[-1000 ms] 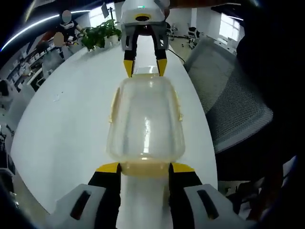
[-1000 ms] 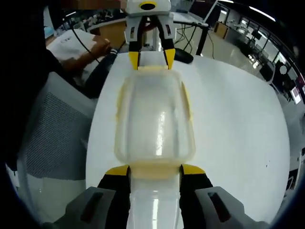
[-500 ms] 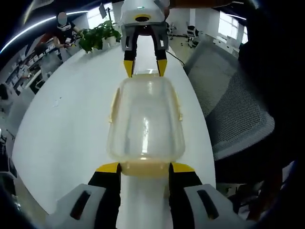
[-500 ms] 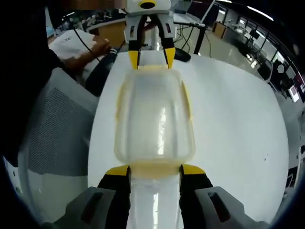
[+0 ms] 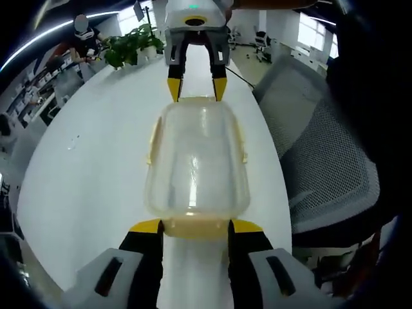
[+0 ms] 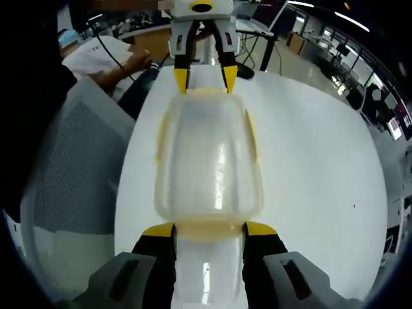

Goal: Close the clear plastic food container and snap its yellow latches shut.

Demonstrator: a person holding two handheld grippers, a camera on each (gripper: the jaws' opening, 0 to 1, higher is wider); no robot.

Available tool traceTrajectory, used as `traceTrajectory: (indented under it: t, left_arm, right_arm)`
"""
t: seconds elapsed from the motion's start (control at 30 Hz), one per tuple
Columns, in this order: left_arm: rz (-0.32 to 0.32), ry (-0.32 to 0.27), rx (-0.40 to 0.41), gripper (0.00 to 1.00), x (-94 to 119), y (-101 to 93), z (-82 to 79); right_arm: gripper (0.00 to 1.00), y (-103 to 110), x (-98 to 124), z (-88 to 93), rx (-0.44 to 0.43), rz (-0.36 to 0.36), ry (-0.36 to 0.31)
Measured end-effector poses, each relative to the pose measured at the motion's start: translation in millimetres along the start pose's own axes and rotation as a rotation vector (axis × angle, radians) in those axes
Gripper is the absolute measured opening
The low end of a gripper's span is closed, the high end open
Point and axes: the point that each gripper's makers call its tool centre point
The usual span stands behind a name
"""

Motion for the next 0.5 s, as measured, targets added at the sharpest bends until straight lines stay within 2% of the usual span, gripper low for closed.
traceTrajectory:
  t: [0.5]
  left_arm:
    - [-0.002,0.008,0.005,0.38,-20.5,-1.8,-27.2]
  right_arm:
    - [0.39,-0.8,13.7,32.9,0.008,0.002,-0.010]
Point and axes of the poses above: the point that each gripper's makers call its tool centre point, and the gripper's own axes: x roughly backward along the fingers, y roughly to its left, z roughly out of its underside, and after that the axes turned 10 degrees about -z, right-handed
